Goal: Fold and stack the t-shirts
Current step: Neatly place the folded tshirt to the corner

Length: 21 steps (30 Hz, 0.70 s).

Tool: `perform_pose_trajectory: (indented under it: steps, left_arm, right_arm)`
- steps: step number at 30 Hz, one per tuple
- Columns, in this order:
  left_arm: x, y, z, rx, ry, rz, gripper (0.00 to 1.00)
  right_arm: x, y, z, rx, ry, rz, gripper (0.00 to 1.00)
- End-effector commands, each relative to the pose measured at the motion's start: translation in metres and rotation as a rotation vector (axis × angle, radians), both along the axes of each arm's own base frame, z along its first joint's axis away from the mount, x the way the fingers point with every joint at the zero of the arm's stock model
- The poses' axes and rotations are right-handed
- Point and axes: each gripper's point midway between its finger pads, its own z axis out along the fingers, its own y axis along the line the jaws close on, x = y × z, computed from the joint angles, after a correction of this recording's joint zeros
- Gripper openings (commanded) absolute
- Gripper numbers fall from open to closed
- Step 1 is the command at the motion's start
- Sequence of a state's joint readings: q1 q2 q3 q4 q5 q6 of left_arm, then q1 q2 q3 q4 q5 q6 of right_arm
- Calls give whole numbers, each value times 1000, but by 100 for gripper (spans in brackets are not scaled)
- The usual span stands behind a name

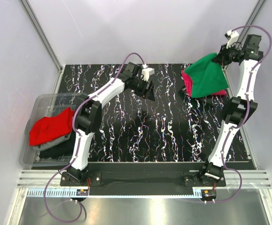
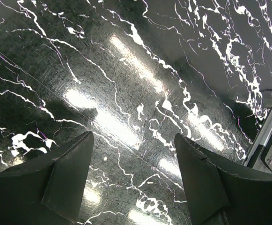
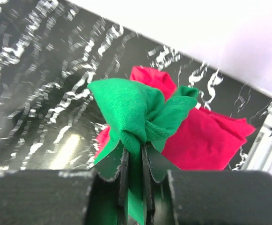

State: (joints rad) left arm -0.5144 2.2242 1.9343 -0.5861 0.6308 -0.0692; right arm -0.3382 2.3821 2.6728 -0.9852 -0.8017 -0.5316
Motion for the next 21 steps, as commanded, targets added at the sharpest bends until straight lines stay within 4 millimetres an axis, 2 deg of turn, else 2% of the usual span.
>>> perform_pose_trajectory:
  steps: [1, 3, 4, 5, 6, 7, 8, 9, 10, 12, 13, 15, 16, 17, 18, 19, 20, 21]
  left_arm:
    - [-2, 0, 24, -18, -63, -16, 75]
    - [-3, 0, 22, -10, -64, -17, 75]
    - [-3, 0, 21, -6, -63, -17, 75]
    - [-1, -1, 21, -4, -69, -17, 75]
    - [-1, 0, 20, 0, -70, -17, 75]
    - [-1, 0, 20, 3, -75, -19, 75]
    - [1, -1, 21, 6, -83, -18, 75]
    - [1, -1, 21, 8, -86, -18, 75]
    - [1, -2, 21, 11, -89, -20, 75]
    - [0, -2, 21, 15, -95, -22, 76]
    - [0, -3, 21, 17, -97, -25, 76]
    - [0, -4, 21, 20, -100, -24, 76]
    - [0, -4, 21, 20, -100, -24, 76]
    - [0, -4, 20, 19, -98, -24, 76]
    - [1, -4, 20, 21, -99, -22, 76]
    - [1, -4, 20, 23, -100, -22, 76]
    - [4, -3, 20, 29, -106, -12, 76]
    - [4, -3, 18, 33, -105, -10, 76]
  right_arm:
    - [22, -8, -42, -30, 28, -11, 0]
    - [32, -20, -65, -53, 55, -63, 3]
    - [44, -30, -80, -74, 47, -99, 10]
    - [51, -47, -92, -118, 61, -178, 38]
    - [58, -57, -100, -148, 57, -217, 44]
    - [71, -70, -105, -166, 24, -270, 46]
    - [76, -82, -106, -185, 14, -327, 48]
    - [82, -90, -94, -194, -26, -355, 56]
    - [87, -95, -84, -200, -62, -385, 59]
    - [91, -113, -63, -250, -117, -471, 60]
    - [94, -121, -39, -266, -174, -521, 61]
    - [91, -137, -17, -314, -214, -605, 61]
    - [88, -140, 5, -325, -256, -630, 61]
    - [85, -142, 15, -333, -273, -645, 61]
    - [82, -145, 5, -350, -246, -660, 61]
    - [78, -145, 42, -372, -333, -680, 61]
    - [75, -146, 47, -395, -345, -696, 61]
    - [73, -146, 24, -423, -301, -698, 61]
